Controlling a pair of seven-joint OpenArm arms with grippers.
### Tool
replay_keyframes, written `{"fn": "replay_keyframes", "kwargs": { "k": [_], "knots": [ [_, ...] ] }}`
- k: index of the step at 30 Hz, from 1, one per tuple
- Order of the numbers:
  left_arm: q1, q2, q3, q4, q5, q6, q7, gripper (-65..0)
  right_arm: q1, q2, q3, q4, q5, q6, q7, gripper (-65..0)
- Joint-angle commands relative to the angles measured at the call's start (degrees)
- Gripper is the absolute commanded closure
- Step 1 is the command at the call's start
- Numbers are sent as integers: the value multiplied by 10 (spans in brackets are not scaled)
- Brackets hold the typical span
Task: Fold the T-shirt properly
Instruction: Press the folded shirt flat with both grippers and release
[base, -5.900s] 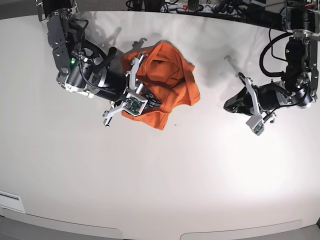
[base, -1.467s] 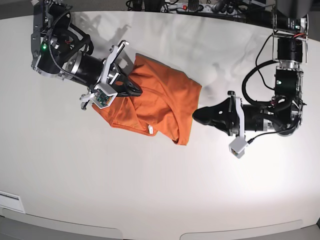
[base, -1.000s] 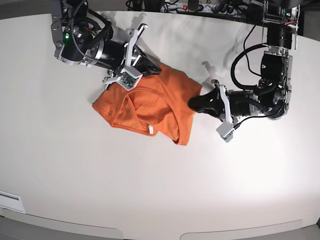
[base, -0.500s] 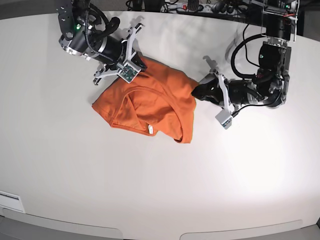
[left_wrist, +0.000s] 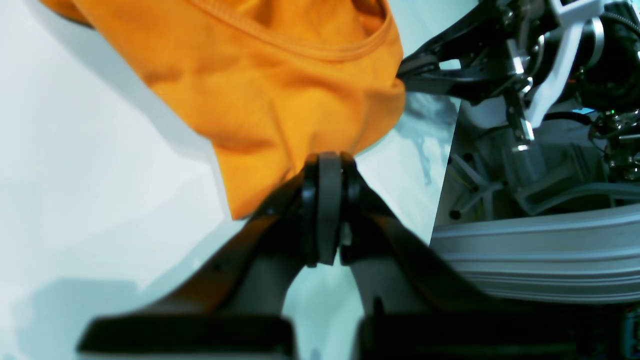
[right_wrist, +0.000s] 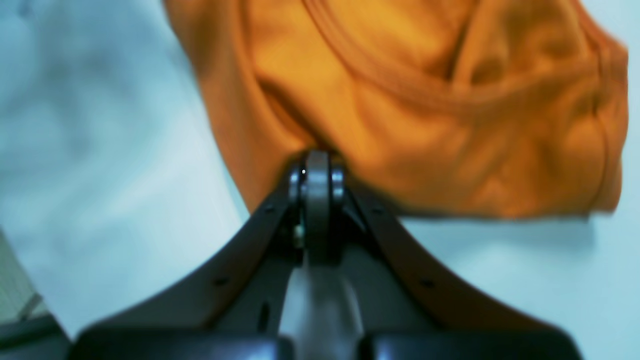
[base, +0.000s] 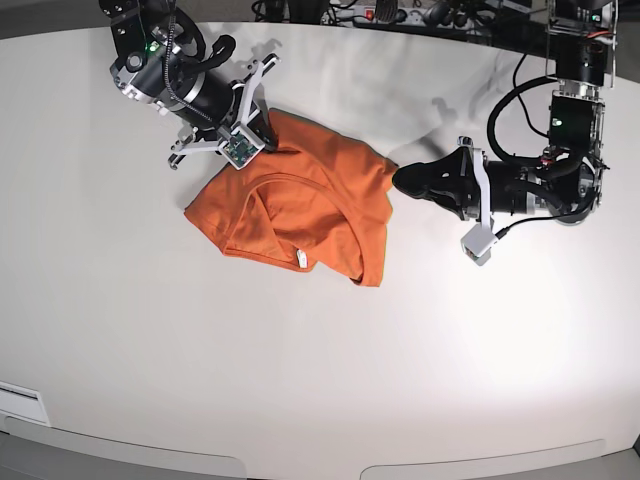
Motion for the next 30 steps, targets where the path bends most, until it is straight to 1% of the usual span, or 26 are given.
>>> {"fn": "replay_keyframes", "kwargs": {
  "k": [1,3,4,7,9,11,15,16,17,19,21,27,30],
  "knots": [
    [-9,-9,-15,13,-15,-3,0,0,3,-5,0,19,15,8,16,0],
    [-9,-13,-39,13,-15,-3,0,0,2,-13,0,21,28,17,16,0],
    [-9,-13,-54,13,0,-3,-15,0,2,-16,0,21,28,18,16,0],
    [-6,-9,-88,13,100,-3,-86,0,3,-17,0,21,23,10,16,0],
    [-2,0,-90,13,150,17,-109,0,3,-17,0,21,2,-4,14,0],
    [10,16,-85,13,158,18,-121,0,2,-17,0,21,-23,-34,7,0],
    [40,54,-68,13,176,18,-123,0,2,-17,0,21,-70,-132,-19,0],
    [48,63,-61,13,183,18,-124,0,2,-17,0,21,-80,-150,-25,0],
    [52,71,-54,13,191,18,-126,0,2,-17,0,21,-89,-160,-30,0],
    [59,83,-39,13,211,18,-134,0,2,-17,0,21,-99,-161,-36,0],
    [63,92,-24,13,216,18,-141,0,0,-16,0,21,-101,-158,-38,0],
    [74,122,23,13,205,17,-140,0,-1,-15,0,21,-102,-161,-69,0],
    [75,123,32,13,205,13,-140,0,-1,-14,0,21,-104,-162,-70,0]
  ]
}}
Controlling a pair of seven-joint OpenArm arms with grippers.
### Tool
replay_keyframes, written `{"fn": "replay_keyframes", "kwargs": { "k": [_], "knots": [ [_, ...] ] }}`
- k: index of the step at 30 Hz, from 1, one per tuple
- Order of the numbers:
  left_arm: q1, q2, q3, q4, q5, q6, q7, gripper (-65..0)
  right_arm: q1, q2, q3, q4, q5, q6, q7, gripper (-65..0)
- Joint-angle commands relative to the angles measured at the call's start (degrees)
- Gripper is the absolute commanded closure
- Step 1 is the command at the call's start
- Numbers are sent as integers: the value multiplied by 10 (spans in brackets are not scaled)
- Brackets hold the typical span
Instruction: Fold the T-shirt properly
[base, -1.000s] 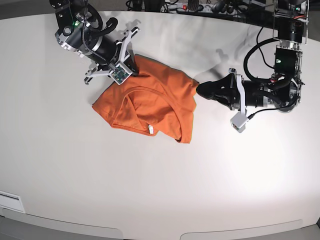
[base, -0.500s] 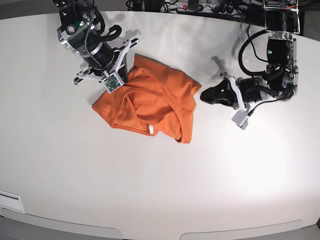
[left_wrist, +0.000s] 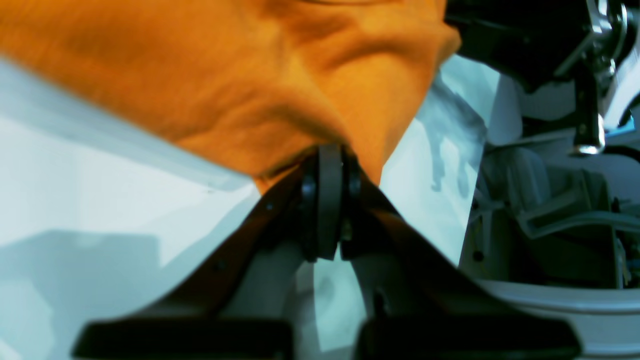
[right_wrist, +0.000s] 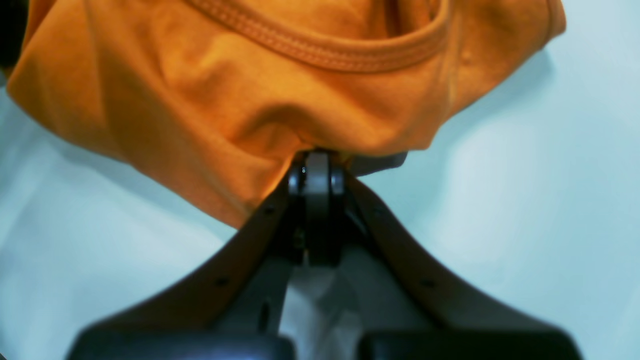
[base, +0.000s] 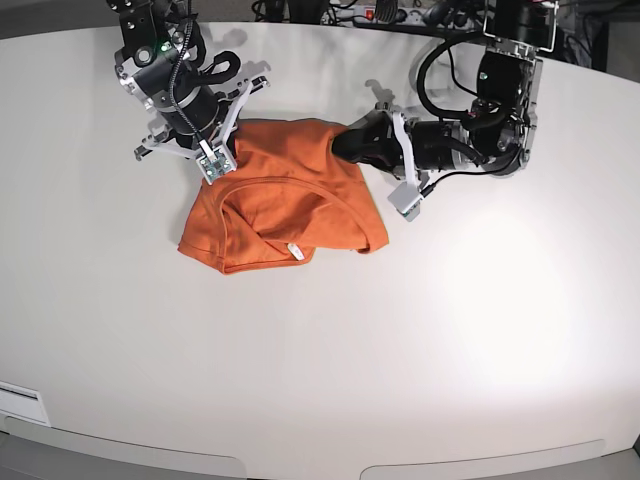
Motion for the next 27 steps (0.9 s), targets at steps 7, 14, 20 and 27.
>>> {"fn": "replay_keyframes", "kwargs": {
  "k": [7,14,20,27],
  "knots": [
    [-8,-17,-35,10,-85,-20,26,0,3,2,0,10,-2,-1,9,0],
    [-9,-31,-121,66,-218,-20,104,0,3,2,0,10,0,23,16,0],
    [-8,-54,-174,87,-101,-20,54,0,3,2,0,35,7,31,29,0],
    [-7,-87,-177,87,-40,-20,-1,0,-9,2,0,102,15,45,28,0]
  ]
}}
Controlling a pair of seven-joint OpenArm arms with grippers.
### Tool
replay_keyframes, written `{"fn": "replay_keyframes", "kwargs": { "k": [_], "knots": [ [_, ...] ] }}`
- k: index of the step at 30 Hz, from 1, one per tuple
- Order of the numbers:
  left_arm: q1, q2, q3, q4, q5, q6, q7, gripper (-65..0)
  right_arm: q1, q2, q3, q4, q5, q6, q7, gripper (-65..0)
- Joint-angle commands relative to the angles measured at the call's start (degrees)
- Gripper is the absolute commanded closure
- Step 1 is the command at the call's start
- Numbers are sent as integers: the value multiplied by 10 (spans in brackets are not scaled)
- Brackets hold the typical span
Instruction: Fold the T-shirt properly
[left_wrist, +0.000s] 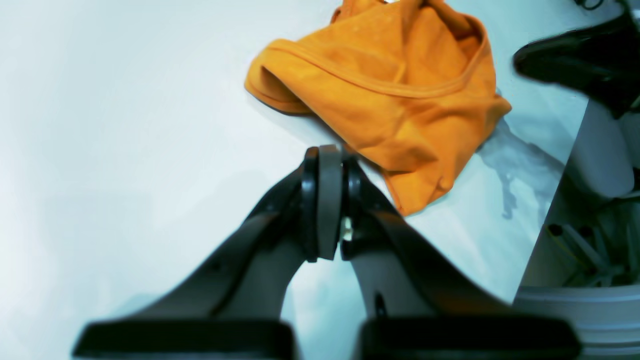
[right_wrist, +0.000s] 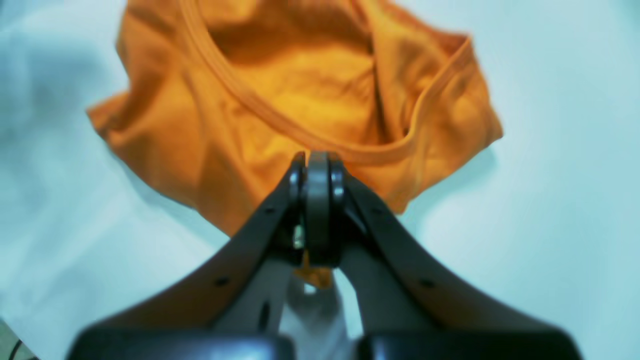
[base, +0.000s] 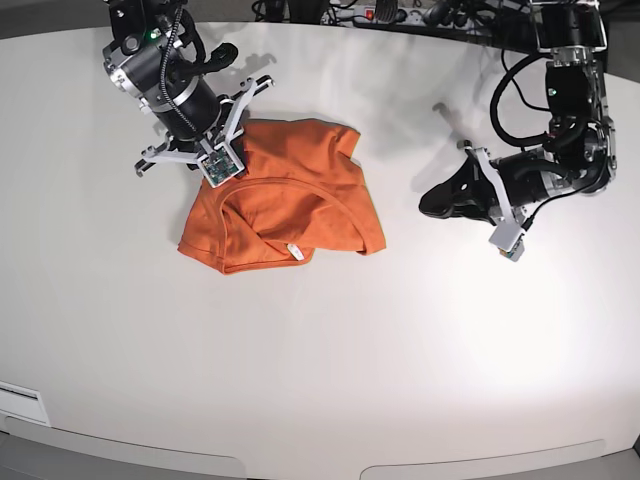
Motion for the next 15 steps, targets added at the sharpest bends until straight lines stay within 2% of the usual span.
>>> {"fn": "replay_keyframes", "kwargs": {
  "k": [1,3,6,8,12,15],
  "knots": [
    [-6,-15,-4,9,-27,-5,1,0,-12,2,1,21,3,-5,11,0],
    [-5,-32,-4,9,-82,-5,31,0,-35,2,9,28,5,-20,12,0],
    [3,-59,-4,14,-199,-5,82,0,-76,2,41,28,24,-26,19,0],
    [9,-69,-4,28,-208,-5,116,0,-92,1,77,28,78,-19,35,0],
    [47,-91,-5,91,-208,-5,120,0,-108,0,155,28,255,40,19,0],
    [84,-107,-5,163,-208,-5,120,0,-118,-1,214,28,381,110,1,0]
  ]
}}
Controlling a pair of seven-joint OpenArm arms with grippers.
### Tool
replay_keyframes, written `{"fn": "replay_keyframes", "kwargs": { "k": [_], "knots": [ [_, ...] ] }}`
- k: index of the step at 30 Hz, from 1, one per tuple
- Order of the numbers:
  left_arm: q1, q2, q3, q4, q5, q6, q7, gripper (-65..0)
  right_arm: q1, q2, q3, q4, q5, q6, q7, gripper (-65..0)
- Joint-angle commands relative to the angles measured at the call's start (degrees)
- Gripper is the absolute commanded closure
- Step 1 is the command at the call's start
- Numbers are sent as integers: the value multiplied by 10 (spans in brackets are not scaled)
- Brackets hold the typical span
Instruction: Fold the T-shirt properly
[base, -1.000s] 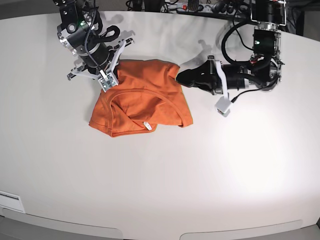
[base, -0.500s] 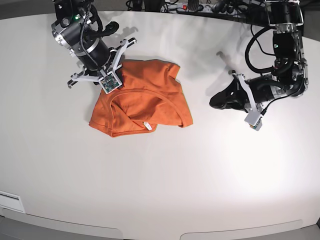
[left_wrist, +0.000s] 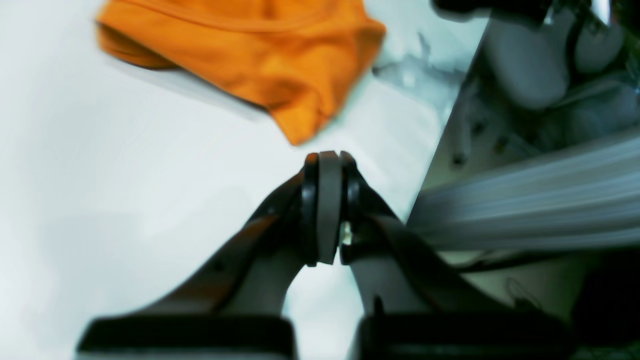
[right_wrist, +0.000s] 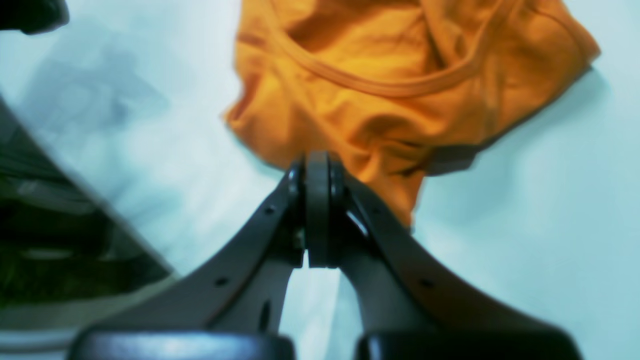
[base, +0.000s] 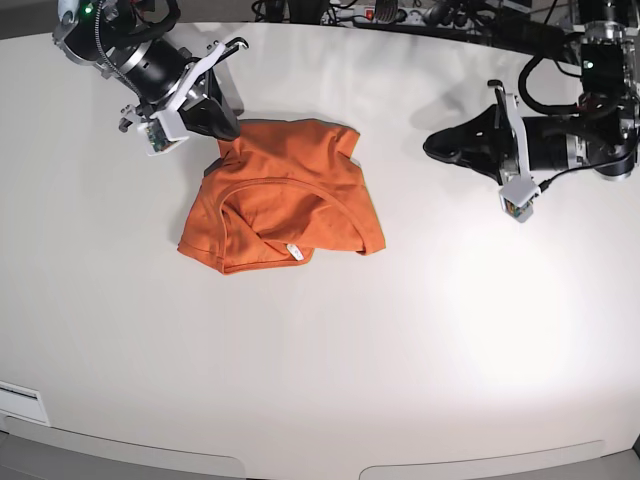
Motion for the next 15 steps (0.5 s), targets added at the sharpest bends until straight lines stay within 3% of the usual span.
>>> {"fn": "replay_keyframes", "kwargs": {
  "k": [1,3,5,10,15],
  "knots": [
    [7,-12,-5,35,-16,-4,-4,0,-8,2,21,9,46,27,4,0],
    [30,-17,-9,89,-16,-4,-4,0,-21,-1,60,9,137,81,-31,0],
    [54,-16,-23,139,-16,-4,-3,0,-40,-5,103,9,230,114,-78,0],
    [132,-16,-96,223,-16,-4,-3,0,-111,-18,214,9,419,117,-184,0],
    [216,-16,-178,223,-16,-4,-4,0,-168,-50,333,9,419,117,-242,0]
  ]
}}
